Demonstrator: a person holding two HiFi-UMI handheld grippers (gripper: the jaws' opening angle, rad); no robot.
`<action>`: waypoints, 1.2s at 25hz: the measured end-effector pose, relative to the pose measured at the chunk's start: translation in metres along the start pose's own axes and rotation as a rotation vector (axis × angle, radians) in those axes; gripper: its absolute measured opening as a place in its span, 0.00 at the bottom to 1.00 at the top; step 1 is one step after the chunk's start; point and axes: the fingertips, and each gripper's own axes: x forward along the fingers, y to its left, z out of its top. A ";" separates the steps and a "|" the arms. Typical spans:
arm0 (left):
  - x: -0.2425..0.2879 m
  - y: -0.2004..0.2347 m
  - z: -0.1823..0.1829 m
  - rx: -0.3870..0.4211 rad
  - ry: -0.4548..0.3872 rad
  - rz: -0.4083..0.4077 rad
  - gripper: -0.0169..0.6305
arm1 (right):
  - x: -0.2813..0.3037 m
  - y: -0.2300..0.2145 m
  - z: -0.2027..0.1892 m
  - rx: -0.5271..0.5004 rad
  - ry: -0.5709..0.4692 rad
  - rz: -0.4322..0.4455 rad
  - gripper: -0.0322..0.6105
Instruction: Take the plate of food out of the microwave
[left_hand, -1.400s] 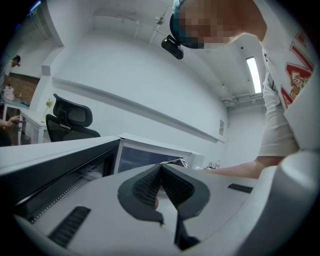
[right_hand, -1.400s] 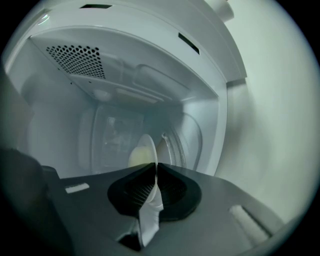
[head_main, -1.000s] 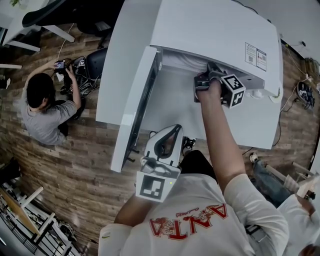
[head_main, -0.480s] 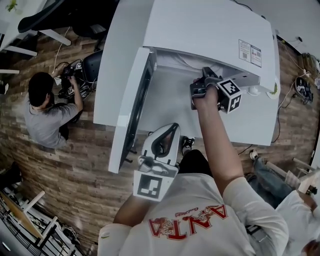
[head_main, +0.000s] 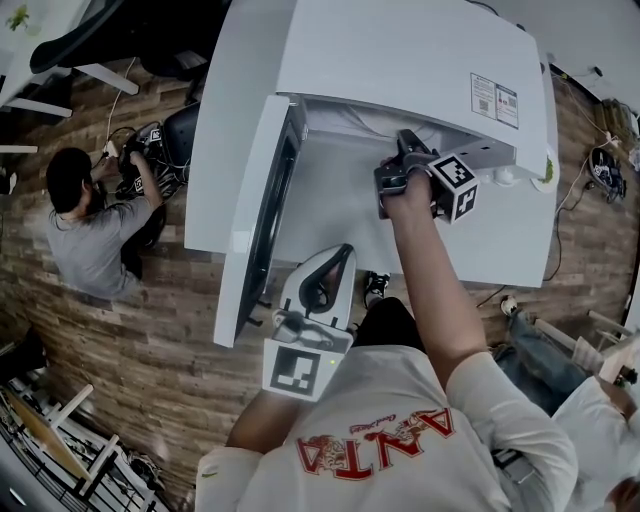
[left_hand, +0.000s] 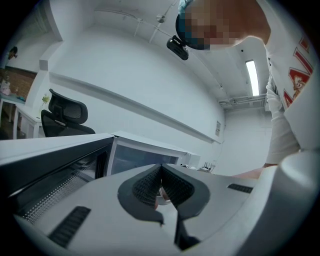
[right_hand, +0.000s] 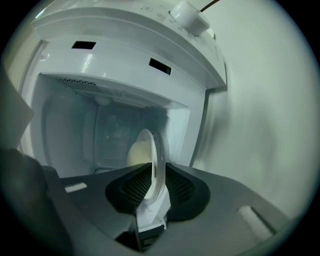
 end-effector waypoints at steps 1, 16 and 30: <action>0.000 0.000 0.000 0.000 -0.001 0.000 0.04 | 0.001 -0.001 0.000 -0.007 0.002 -0.004 0.14; 0.001 0.001 0.002 -0.001 -0.008 0.007 0.04 | -0.007 -0.002 0.000 0.009 0.017 -0.001 0.08; 0.000 -0.008 0.001 0.002 -0.009 0.003 0.04 | -0.023 -0.010 0.003 0.027 0.042 0.032 0.08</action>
